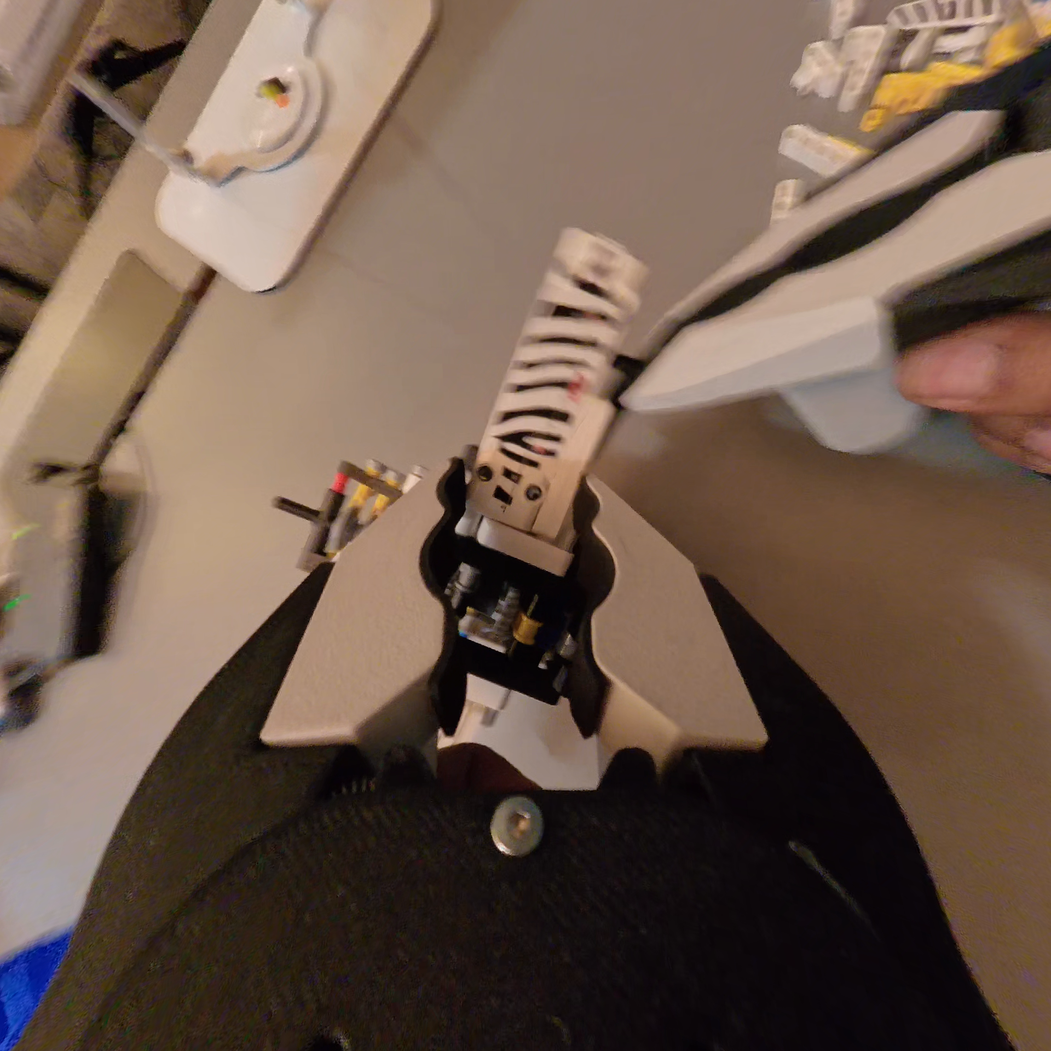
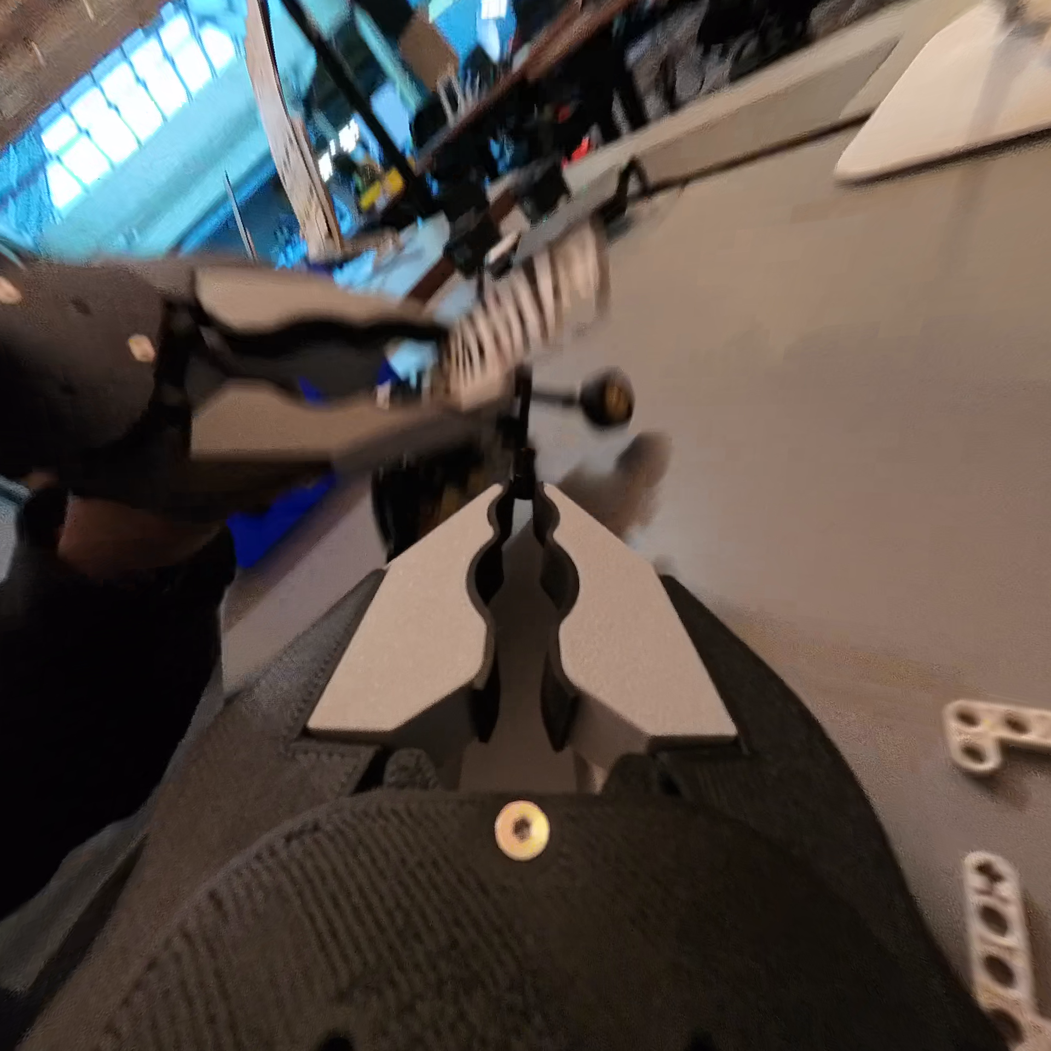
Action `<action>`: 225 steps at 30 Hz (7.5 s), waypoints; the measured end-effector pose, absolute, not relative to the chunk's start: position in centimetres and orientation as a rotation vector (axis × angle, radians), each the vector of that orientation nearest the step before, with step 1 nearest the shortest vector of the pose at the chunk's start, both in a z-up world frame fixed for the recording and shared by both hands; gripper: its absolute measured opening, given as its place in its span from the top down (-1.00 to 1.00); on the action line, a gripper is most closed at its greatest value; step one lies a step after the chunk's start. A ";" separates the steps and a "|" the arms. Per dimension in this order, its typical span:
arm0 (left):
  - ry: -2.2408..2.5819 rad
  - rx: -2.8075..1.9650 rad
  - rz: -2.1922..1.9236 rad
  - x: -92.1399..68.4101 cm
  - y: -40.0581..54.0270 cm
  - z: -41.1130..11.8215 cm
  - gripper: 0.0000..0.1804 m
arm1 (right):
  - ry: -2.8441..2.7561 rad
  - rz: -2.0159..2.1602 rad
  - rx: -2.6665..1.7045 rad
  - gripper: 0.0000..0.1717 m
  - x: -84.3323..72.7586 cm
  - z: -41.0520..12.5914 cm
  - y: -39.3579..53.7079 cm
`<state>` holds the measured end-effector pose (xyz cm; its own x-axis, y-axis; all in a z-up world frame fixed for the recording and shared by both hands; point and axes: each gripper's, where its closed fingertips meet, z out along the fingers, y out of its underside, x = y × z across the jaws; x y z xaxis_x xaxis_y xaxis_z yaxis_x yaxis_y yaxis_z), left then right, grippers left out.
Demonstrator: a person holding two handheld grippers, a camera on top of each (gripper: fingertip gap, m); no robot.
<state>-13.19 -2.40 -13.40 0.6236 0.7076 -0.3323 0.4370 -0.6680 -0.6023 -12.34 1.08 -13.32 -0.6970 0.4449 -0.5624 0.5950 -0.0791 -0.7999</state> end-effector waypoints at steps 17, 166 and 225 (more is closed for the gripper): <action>-0.830 -2.359 0.586 -11.8 -1.0 -12.8 0.58 | 1.983 -1.970 1.204 0.50 -12.1 -13.2 2.0; -0.826 -1.148 -0.724 3.1 13.4 -7.7 0.94 | 2.299 -2.443 -0.279 0.88 2.2 -7.1 12.2; -0.877 -0.980 -0.492 0.7 8.6 -6.4 0.98 | 2.773 -1.596 0.256 0.94 -2.1 -15.1 15.3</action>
<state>0.67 8.58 -6.39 0.5722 0.0182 0.8199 0.7093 0.4909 -0.5059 -2.05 15.33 -15.10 -0.9850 0.1713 -0.0202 0.1036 0.4937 -0.8634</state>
